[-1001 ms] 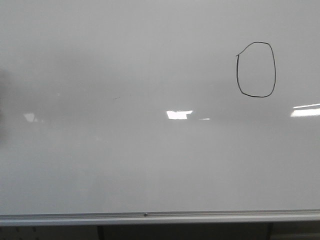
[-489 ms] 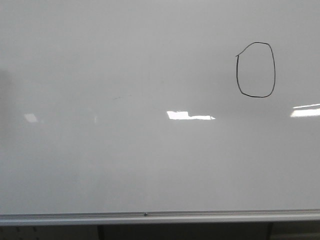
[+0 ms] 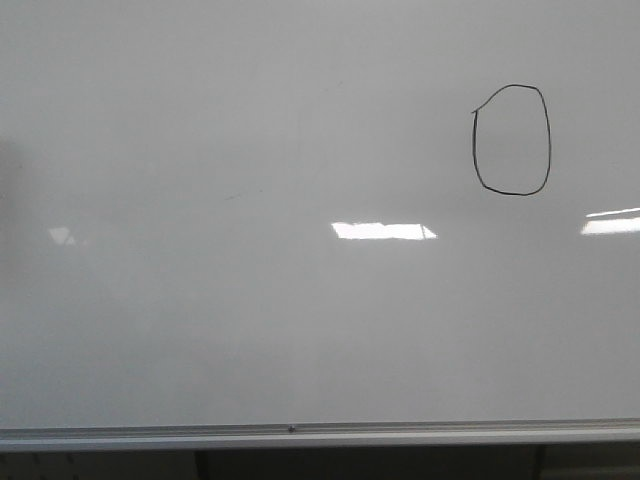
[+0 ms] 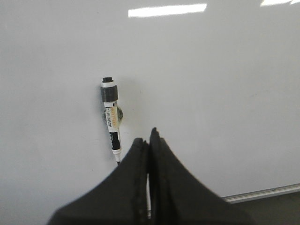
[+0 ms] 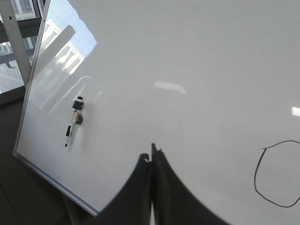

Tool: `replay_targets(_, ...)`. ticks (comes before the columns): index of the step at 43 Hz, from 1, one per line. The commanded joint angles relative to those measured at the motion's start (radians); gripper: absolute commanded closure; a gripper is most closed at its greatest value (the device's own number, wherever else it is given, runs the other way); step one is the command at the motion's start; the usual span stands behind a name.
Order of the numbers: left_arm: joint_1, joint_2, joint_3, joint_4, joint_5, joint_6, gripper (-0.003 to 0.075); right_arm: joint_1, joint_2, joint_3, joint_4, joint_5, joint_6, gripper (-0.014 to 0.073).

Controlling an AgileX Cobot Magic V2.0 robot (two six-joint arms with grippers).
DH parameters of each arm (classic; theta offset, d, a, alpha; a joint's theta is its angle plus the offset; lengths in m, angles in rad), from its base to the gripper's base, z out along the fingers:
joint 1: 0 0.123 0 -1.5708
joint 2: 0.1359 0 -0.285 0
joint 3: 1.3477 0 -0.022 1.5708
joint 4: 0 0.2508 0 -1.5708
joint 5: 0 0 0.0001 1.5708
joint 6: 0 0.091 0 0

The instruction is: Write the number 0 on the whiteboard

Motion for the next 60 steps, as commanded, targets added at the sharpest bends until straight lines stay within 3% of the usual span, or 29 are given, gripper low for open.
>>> replay_targets(1,-0.001,-0.137,0.037,-0.031,-0.074,0.001,0.074,-0.006,0.002,-0.024,0.032,-0.048,-0.011,0.0663)
replay_targets(10,-0.001,-0.425,0.099,-0.033,-0.049,0.001,0.074,-0.006,0.002,-0.024,0.032,-0.048,-0.011,0.0663)
replay_targets(17,-0.001,-0.537,0.099,-0.033,-0.052,0.001,0.074,-0.006,0.002,-0.024,0.032,-0.048,-0.011,0.0663)
replay_targets(35,0.001,-0.538,0.1,-0.017,-0.058,0.006,0.074,-0.006,0.003,-0.024,0.032,-0.041,-0.011,0.0663)
replay_targets(42,0.001,-0.54,0.125,0.012,-0.136,-0.005,0.074,-0.006,0.003,-0.024,0.032,-0.037,-0.011,0.0663)
replay_targets(44,0.001,-0.542,0.148,0.046,-0.198,-0.036,0.074,-0.006,0.003,-0.024,0.032,-0.037,-0.011,0.0663)
replay_targets(52,-0.028,-0.542,0.26,0.352,-0.387,-0.405,0.074,-0.006,0.003,-0.024,0.032,-0.037,-0.011,0.0663)
replay_targets(60,-0.105,-0.542,0.391,0.496,-0.443,-0.549,0.074,-0.006,0.003,-0.024,0.032,-0.037,-0.011,0.0663)
